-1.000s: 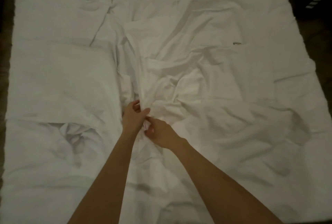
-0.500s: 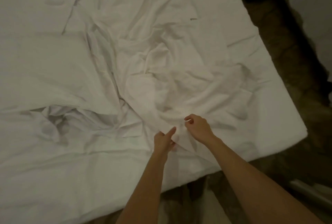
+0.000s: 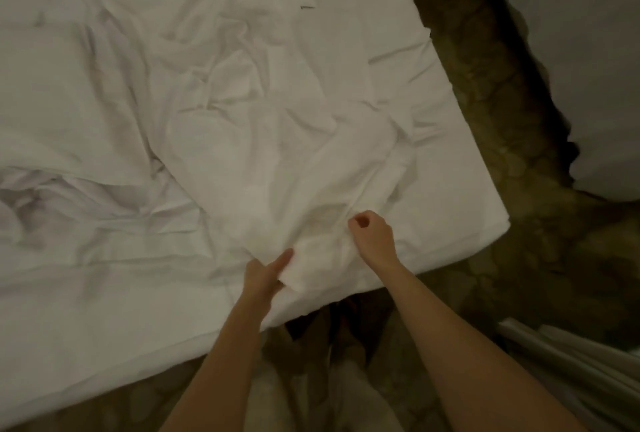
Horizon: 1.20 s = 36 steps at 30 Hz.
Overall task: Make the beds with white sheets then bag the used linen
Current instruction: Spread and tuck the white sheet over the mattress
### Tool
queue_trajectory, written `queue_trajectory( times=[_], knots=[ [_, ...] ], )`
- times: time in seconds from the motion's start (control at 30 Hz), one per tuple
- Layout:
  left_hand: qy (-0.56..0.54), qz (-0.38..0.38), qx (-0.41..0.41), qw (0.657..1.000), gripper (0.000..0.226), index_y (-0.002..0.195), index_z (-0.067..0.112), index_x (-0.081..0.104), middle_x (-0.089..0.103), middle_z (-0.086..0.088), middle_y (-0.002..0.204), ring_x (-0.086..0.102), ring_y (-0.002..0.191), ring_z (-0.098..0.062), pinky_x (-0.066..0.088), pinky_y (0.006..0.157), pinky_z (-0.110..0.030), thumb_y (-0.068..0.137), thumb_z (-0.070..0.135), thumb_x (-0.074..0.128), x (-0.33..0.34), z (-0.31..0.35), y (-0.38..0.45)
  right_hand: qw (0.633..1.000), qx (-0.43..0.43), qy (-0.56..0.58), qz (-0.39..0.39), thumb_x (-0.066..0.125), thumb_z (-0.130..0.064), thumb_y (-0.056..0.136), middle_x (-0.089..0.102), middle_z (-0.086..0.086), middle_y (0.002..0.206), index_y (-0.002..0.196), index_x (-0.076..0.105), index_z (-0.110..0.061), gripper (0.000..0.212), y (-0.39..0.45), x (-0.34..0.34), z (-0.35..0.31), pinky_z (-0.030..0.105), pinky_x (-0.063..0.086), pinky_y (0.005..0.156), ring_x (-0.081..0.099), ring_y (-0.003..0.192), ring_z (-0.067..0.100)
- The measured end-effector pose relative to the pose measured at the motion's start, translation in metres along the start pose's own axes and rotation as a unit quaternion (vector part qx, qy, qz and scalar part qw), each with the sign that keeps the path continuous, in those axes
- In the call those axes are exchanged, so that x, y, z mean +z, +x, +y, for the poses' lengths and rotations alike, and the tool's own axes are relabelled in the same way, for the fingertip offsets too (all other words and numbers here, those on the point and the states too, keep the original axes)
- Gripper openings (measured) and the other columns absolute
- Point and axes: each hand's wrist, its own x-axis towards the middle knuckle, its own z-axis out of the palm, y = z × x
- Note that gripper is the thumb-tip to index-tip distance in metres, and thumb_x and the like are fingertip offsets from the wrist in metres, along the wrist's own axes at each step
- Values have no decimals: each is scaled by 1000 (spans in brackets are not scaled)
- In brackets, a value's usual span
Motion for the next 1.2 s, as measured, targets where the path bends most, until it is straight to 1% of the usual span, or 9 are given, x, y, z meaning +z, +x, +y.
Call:
queue_trajectory(
  times=[0.17, 0.23, 0.4, 0.57, 0.63, 0.73, 0.9, 1.07, 1.2],
  knots=[
    [-33, 102, -14, 994, 51, 128, -5, 53, 60, -14, 120, 60, 91, -25, 46, 87, -35, 87, 19, 70, -81, -23, -18, 998, 43, 36, 2, 53, -28, 96, 58, 2, 99, 104, 55, -11, 19, -4, -8, 20, 27, 40, 79, 55, 93, 19],
    [-86, 119, -14, 989, 54, 128, -1, 54, 61, -10, 121, 60, 100, -29, 48, 87, -38, 84, 25, 73, -98, -30, -23, 998, 49, 44, -3, 53, -30, 96, 60, 5, 102, 106, 55, -10, 22, -6, -7, 24, 27, 40, 78, 55, 93, 20],
    [-260, 39, -57, 963, 63, 131, 8, 55, 62, -11, 129, 60, 116, -31, 46, 102, -45, 76, 34, 75, -85, -57, -35, 996, 56, 68, -21, 56, -30, 94, 59, 6, 106, 115, 55, -6, 31, -11, 3, 30, 26, 39, 78, 54, 94, 18],
    [-357, 26, -71, 931, 55, 143, 17, 43, 52, -10, 140, 54, 120, -24, 40, 101, -38, 93, 37, 55, -18, -108, -65, 997, 14, 52, 59, 59, -26, 92, 57, 9, 114, 113, 54, -9, 27, -4, 1, 26, 30, 45, 87, 55, 98, 20],
    [-343, -14, -98, 934, 67, 148, 14, 36, 51, -9, 140, 51, 125, -25, 38, 104, -38, 89, 40, 54, 19, -115, -74, 995, -16, 42, 86, 60, -25, 92, 54, 10, 116, 112, 54, -8, 27, 4, -7, 18, 27, 42, 85, 52, 97, 17],
    [-311, -68, -99, 943, 51, 144, 10, 41, 61, -5, 120, 61, 108, -21, 44, 98, -35, 99, 33, 48, 71, -98, -70, 990, -55, 37, 122, 61, -21, 91, 49, 12, 120, 114, 54, -6, 28, 22, -23, 4, 28, 43, 85, 52, 100, 19],
    [-161, -90, 32, 982, 38, 133, 0, 51, 63, -10, 118, 65, 99, -21, 52, 85, -30, 98, 15, 53, 124, -11, -30, 990, -16, 39, 138, 67, -24, 87, 51, 14, 127, 125, 50, -4, 46, 59, -38, -9, 35, 43, 94, 52, 114, 28],
    [-24, -37, 125, 991, 49, 130, -3, 53, 63, -4, 91, 61, 93, -20, 53, 78, -30, 89, 19, 68, 146, 61, 5, 994, -5, 77, 82, 71, -18, 82, 72, 11, 98, 102, 72, -4, 24, 63, -37, -7, 33, 52, 85, 67, 91, 24],
    [96, 2, 156, 983, 63, 130, 3, 55, 67, -10, 109, 66, 90, -21, 56, 88, -36, 81, 34, 77, 154, 81, 23, 995, -3, 100, -21, 75, -19, 81, 67, 4, 74, 82, 69, -2, 18, 34, -26, 11, 17, 48, 66, 63, 70, 17]
  ],
)
